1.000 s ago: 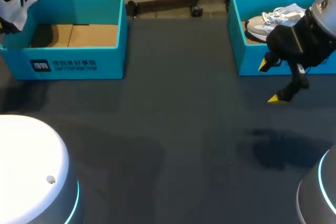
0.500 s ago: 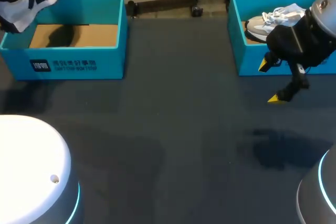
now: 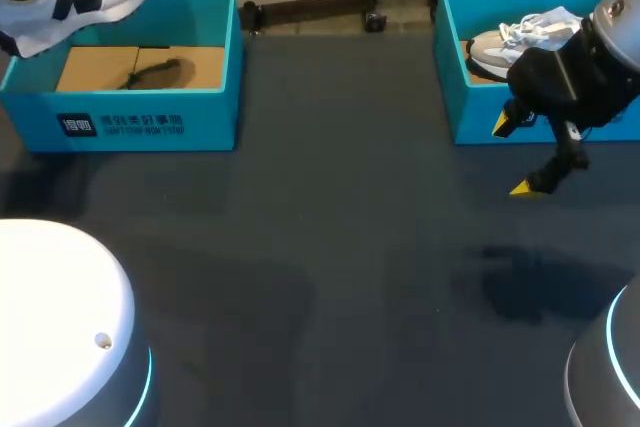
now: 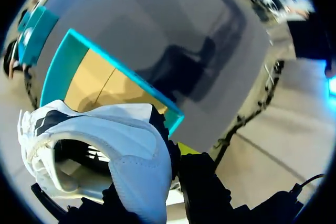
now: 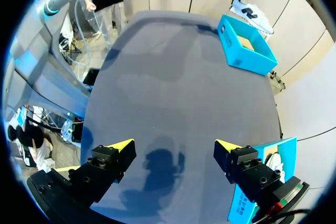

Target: Take the shoe out of the shoebox, open the shoe tongue, remove and reinsert the insole, then place the shoe into the shoebox

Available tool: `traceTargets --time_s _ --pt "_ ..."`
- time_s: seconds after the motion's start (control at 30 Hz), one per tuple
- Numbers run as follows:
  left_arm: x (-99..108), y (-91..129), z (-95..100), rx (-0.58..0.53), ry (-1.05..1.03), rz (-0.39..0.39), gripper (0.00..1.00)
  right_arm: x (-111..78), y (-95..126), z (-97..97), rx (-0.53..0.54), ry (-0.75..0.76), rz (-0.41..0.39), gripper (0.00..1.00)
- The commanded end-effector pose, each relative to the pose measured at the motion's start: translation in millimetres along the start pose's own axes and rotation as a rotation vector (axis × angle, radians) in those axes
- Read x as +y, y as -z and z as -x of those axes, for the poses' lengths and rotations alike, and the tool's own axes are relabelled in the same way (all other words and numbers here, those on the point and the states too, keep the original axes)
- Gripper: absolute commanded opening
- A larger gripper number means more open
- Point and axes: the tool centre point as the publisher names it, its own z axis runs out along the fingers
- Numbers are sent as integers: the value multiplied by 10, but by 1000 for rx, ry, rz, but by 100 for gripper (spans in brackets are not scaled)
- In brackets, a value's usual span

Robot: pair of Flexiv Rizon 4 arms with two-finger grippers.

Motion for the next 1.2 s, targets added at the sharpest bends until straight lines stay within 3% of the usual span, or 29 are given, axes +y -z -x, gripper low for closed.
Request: traceTargets --time_s 0.03,0.27,0.8,0.97,1.2 --pt "115 -10 20 12 -356 53 0 12 -15 21 4 -1 -4 100" --pt "226 -14 8 -5 -516 85 0 12 -15 21 4 -1 -4 100" --pt "226 -14 8 -5 -516 85 0 12 -15 21 4 -1 -4 100" --pt "98 -41 95 -30 -577 54 0 12 -15 21 4 -1 -4 100" --pt "95 -117 248 -46 -606 45 0 12 -15 21 4 -1 -4 100"
